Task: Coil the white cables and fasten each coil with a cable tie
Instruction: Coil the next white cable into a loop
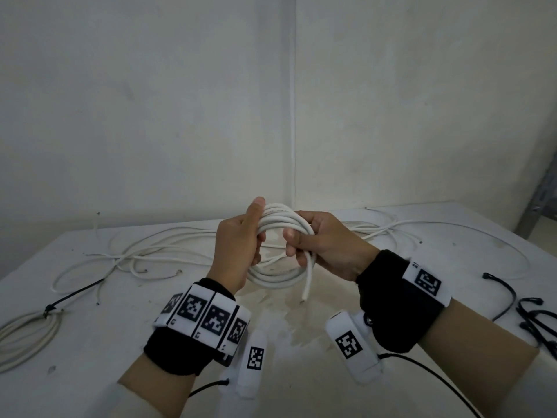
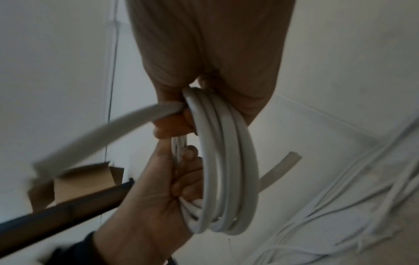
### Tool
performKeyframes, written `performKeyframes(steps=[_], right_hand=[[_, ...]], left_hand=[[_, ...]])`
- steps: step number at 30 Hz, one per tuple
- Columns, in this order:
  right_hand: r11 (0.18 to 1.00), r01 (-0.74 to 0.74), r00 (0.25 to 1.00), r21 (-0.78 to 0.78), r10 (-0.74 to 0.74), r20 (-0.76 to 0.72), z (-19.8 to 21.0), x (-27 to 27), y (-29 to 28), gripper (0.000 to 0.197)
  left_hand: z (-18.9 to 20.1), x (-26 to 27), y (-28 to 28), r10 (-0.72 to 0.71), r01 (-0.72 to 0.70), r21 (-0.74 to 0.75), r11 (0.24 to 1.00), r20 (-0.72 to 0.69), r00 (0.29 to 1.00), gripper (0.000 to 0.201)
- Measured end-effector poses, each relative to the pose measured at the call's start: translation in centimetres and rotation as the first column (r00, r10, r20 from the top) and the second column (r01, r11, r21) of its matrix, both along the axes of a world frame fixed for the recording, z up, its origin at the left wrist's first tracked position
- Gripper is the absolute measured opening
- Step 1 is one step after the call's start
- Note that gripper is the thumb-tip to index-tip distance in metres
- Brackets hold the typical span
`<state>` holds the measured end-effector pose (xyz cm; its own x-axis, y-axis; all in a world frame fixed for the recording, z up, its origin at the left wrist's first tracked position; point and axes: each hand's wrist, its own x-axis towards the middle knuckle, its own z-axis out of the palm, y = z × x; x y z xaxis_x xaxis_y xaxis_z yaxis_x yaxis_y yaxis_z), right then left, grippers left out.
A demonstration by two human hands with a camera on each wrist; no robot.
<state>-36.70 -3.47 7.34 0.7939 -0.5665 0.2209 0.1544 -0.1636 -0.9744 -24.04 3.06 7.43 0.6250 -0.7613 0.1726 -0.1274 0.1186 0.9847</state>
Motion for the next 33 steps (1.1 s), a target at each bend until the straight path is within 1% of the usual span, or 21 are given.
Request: performKeyframes(steps=[2, 3, 5, 6, 7, 8, 11, 13, 15, 16, 17, 19, 20, 21, 23, 25, 26, 28, 30, 32, 33], right_hand=[[1.000, 0.006, 1.000, -0.002, -0.006, -0.004, 0.1, -0.1, 0.2, 0.023], [0.998, 0.018, 0.999, -0.057, -0.020, -0.032, 0.2, -0.1, 0.2, 0.025], [0.972, 0.048, 0.989, -0.228, -0.078, -0.122, 0.3, -0.3, 0.1, 0.037], [0.956, 0.061, 0.981, -0.287, -0.110, -0.158, 0.3, -0.4, -0.1, 0.044], [0.948, 0.083, 0.973, -0.306, -0.143, -0.180, 0.2, -0.6, -0.3, 0.049], [0.948, 0.112, 0.966, -0.296, -0.174, -0.192, 0.1, -0.7, -0.3, 0.049], [0.962, 0.172, 0.959, -0.213, -0.213, -0.188, -0.3, -0.8, -0.2, 0.039], [0.957, 0.203, 0.953, -0.208, -0.242, -0.183, -0.6, -0.5, -0.1, 0.044], [0.936, 0.247, 0.942, -0.251, -0.292, -0.164, -1.1, 0.2, 0.1, 0.053], [0.929, 0.259, 0.941, -0.265, -0.304, -0.148, -1.2, 0.5, 0.2, 0.053], [0.926, 0.260, 0.945, -0.273, -0.302, -0.126, -1.3, 0.8, 0.4, 0.048], [0.930, 0.249, 0.958, -0.269, -0.277, -0.069, -1.2, 1.2, 0.5, 0.029], [0.942, 0.240, 0.966, -0.236, -0.256, -0.041, -1.0, 1.2, 0.5, 0.021], [0.956, 0.228, 0.972, -0.187, -0.236, -0.018, -0.9, 1.3, 0.4, 0.018], [0.978, 0.196, 0.981, -0.067, -0.196, 0.013, -0.7, 1.3, 0.6, 0.017], [0.986, 0.159, 0.986, 0.043, -0.161, 0.049, -0.7, 1.2, 0.9, 0.011], [0.985, 0.132, 0.987, 0.109, -0.141, 0.081, -0.5, 1.2, 1.1, 0.011], [0.971, 0.117, 0.984, 0.209, -0.142, 0.110, -0.1, 1.3, 1.5, 0.032], [0.963, 0.215, 0.970, 0.162, -0.230, 0.079, 0.3, 1.4, 1.5, 0.046], [0.955, 0.296, 0.953, 0.033, -0.297, 0.058, 0.5, 1.5, 1.5, 0.047], [0.951, 0.309, 0.950, -0.009, -0.308, 0.058, 0.6, 1.5, 1.5, 0.046]], left_hand=[[0.0, 0.0, -0.1, 0.000, 0.000, -0.013, 1.000, -0.001, 1.000, 0.052], [0.0, 0.0, -0.1, 0.007, -0.007, -0.016, 1.000, 0.003, 1.000, 0.052], [0.0, 0.3, 0.0, 0.041, -0.041, -0.013, 0.999, -0.004, 0.999, 0.052], [0.0, 0.5, 0.1, 0.065, -0.066, -0.015, 0.998, -0.018, 0.998, 0.052], [0.0, 0.8, 0.2, 0.093, -0.094, -0.024, 0.995, -0.043, 0.995, 0.051], [0.1, 1.2, 0.3, 0.122, -0.125, -0.041, 0.991, -0.082, 0.989, 0.050], [0.5, 2.0, 0.5, 0.165, -0.189, -0.100, 0.977, -0.205, 0.965, 0.047], [0.7, 1.8, 0.4, 0.162, -0.190, -0.112, 0.975, -0.222, 0.961, 0.046], [0.9, 1.4, 0.4, 0.145, -0.176, -0.115, 0.978, -0.237, 0.961, 0.046], [0.8, 1.1, 0.4, 0.135, -0.167, -0.113, 0.979, -0.249, 0.959, 0.046], [0.7, 0.9, 0.4, 0.125, -0.157, -0.108, 0.982, -0.257, 0.958, 0.047], [0.3, 0.5, 0.5, 0.114, -0.141, -0.093, 0.986, -0.254, 0.961, 0.047], [0.2, 0.4, 0.6, 0.115, -0.141, -0.086, 0.986, -0.254, 0.960, 0.047], [0.1, 0.3, 0.6, 0.119, -0.144, -0.082, 0.986, -0.259, 0.959, 0.046], [0.2, 0.3, 0.6, 0.130, -0.156, -0.078, 0.985, -0.270, 0.954, 0.046], [0.3, 0.4, 0.5, 0.133, -0.162, -0.080, 0.984, -0.282, 0.950, 0.046], [0.3, 0.3, 0.4, 0.130, -0.162, -0.086, 0.983, -0.291, 0.948, 0.045], [0.3, 0.1, 0.3, 0.119, -0.156, -0.097, 0.983, -0.313, 0.942, 0.044], [0.0, -0.1, 0.4, 0.099, -0.137, -0.100, 0.986, -0.315, 0.944, 0.044], [-0.5, 0.1, 0.6, 0.035, -0.064, -0.088, 0.994, -0.300, 0.953, 0.046], [-0.8, 0.3, 0.9, -0.026, 0.004, -0.077, 0.997, -0.284, 0.958, 0.047]])
